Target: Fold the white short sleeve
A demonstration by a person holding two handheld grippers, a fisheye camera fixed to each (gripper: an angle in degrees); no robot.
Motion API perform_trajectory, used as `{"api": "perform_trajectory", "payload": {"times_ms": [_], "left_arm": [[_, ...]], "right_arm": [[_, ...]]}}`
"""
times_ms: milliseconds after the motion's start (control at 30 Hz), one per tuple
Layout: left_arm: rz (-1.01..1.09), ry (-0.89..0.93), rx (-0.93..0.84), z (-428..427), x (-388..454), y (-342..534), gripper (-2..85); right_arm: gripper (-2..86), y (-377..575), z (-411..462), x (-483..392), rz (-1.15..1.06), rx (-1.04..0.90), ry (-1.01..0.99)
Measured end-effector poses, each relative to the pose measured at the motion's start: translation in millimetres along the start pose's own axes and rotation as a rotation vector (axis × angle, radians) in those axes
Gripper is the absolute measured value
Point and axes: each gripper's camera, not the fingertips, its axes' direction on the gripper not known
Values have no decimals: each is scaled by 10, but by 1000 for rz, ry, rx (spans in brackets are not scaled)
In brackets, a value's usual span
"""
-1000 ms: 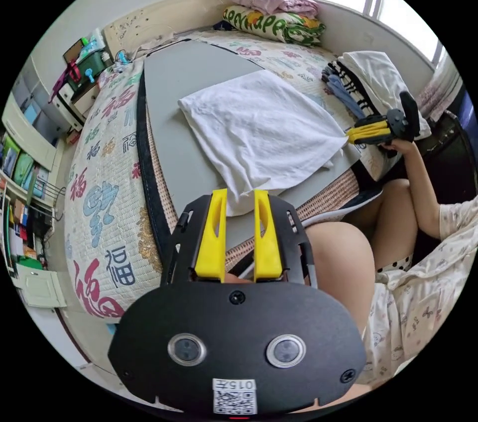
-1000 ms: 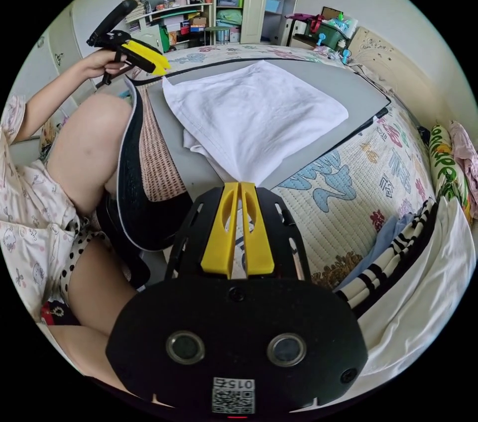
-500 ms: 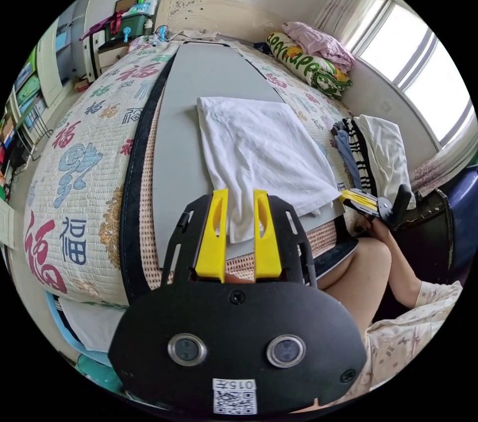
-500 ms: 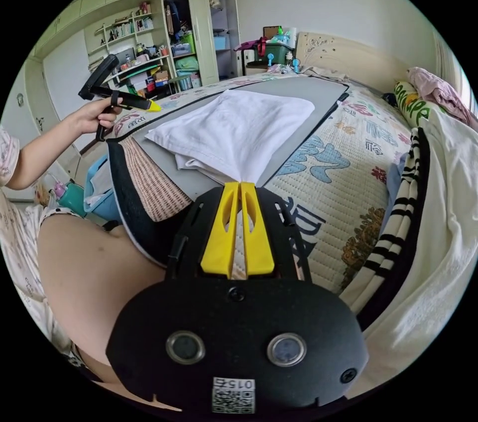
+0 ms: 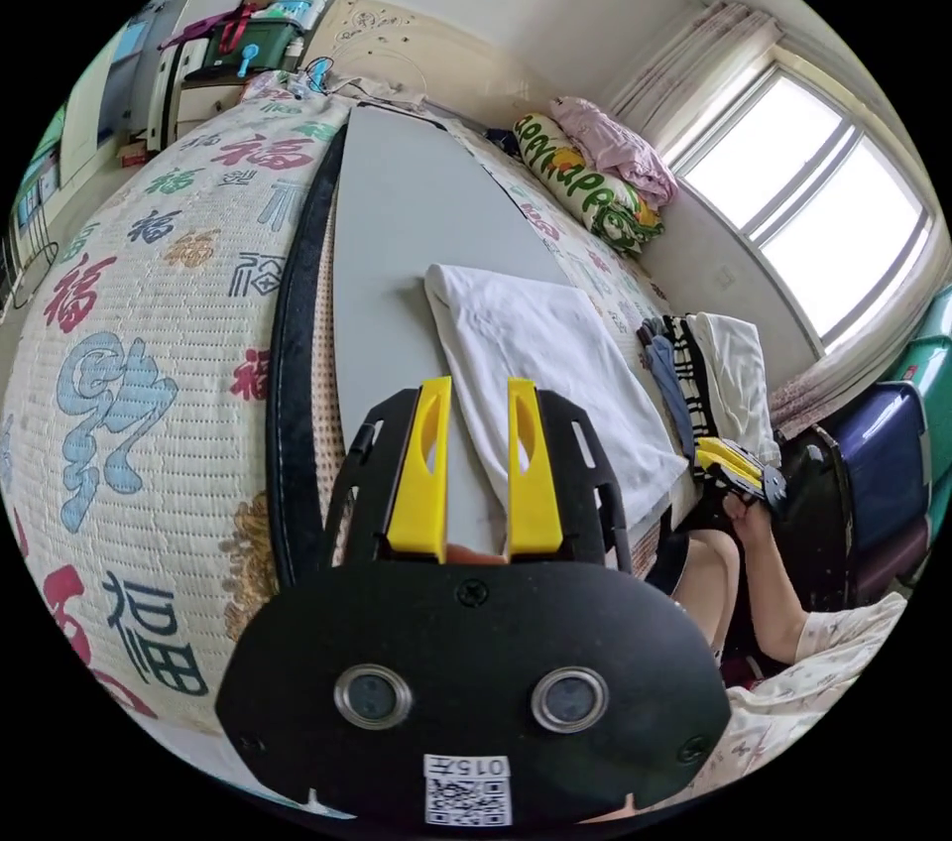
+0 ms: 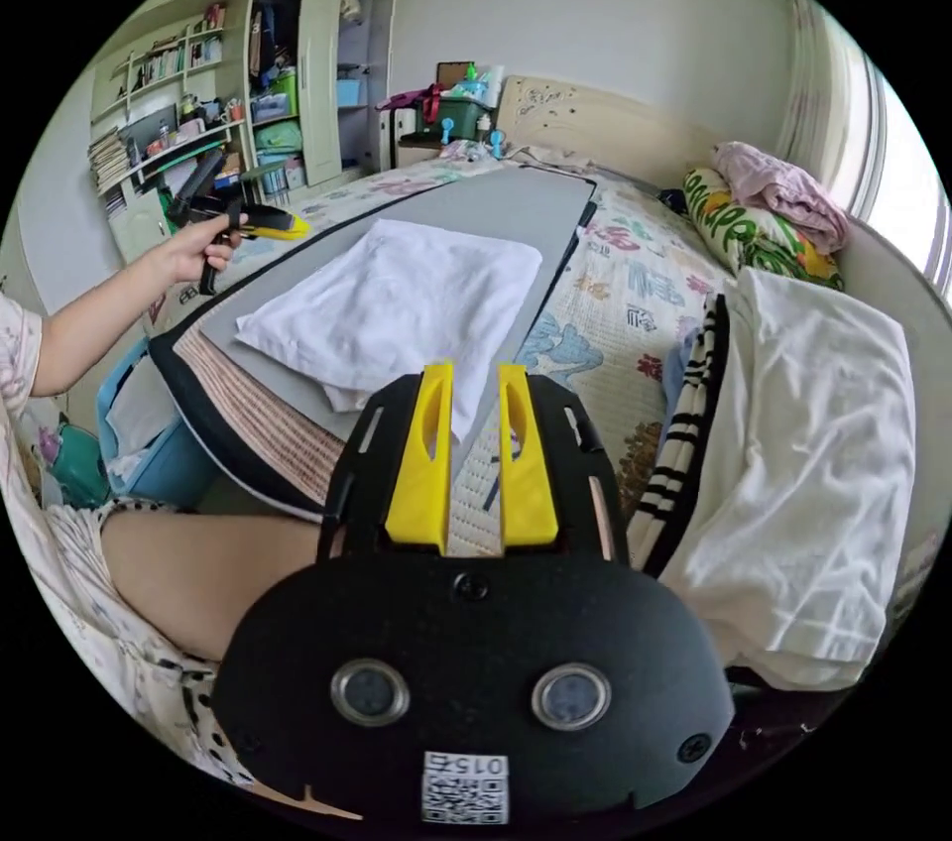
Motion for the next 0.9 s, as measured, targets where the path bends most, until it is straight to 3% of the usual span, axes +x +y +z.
{"api": "perform_trajectory", "payload": {"times_ms": [133, 267, 367, 467, 667, 900], "left_arm": [[-23, 35, -2, 667, -352, -333, 107], [-18, 52, -20, 1267, -427, -608, 110], [16, 23, -61, 1698, -362, -795, 111], [108, -88, -136, 2073, -191, -962, 99], [258, -154, -139, 2330, 128, -1231, 8], [336, -252, -145, 2685, 220, -1384, -1]], "right_arm": [[87, -409, -182, -988, -108, 75, -118], [108, -533, 402, -1989, -240, -57, -343], [111, -490, 755, -2461, -323, -168, -354], [94, -481, 963, -2719, -380, -284, -309], [3, -613, 782, -2825, -379, -291, -281], [-4, -955, 569, -2884, -325, -281, -357]]}}
